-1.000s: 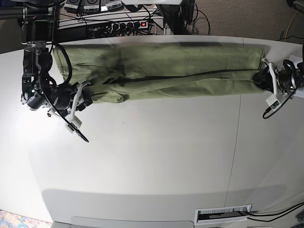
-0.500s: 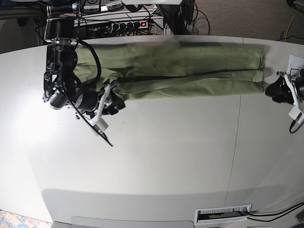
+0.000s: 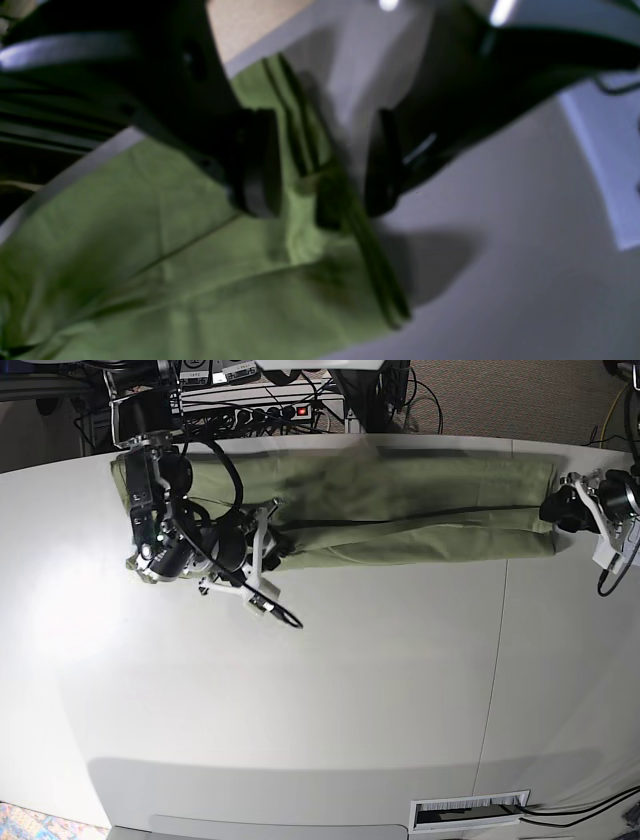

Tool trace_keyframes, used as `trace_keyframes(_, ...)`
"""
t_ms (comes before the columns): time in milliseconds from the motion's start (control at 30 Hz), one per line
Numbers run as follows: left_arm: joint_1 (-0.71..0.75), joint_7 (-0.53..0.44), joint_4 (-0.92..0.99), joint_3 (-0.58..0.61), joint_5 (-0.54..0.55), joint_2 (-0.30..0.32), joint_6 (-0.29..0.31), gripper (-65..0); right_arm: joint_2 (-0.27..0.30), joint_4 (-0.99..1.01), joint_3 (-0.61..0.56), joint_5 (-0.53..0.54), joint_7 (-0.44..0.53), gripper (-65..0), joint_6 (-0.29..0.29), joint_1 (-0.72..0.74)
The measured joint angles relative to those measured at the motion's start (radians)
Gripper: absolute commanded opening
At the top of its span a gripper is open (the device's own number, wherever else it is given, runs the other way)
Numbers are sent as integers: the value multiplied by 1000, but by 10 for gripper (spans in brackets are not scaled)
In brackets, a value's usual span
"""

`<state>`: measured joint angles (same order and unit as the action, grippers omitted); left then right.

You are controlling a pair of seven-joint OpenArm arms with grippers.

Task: Fold the T-shirt properly
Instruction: 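Grasp the collar end of the strip with the right gripper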

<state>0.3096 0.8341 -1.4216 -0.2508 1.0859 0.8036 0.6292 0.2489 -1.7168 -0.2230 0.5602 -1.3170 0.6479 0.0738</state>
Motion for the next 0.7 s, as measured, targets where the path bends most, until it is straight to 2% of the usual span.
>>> trace_keyframes(100, -2, -5, 0, 0, -11, -5, -2, -354, 2, 0, -3, -24, 1, -467, 0, -2)
trace_keyframes(233, -2, -8, 0, 0, -45, -28, -45, -354, 6, 0, -3, -33, 1, -495, 0, -29)
trace_keyframes(700, -3, -11, 0, 0, -42, -34, -45, -354, 6, 0, -2, -32, 12, -495, 0, -46)
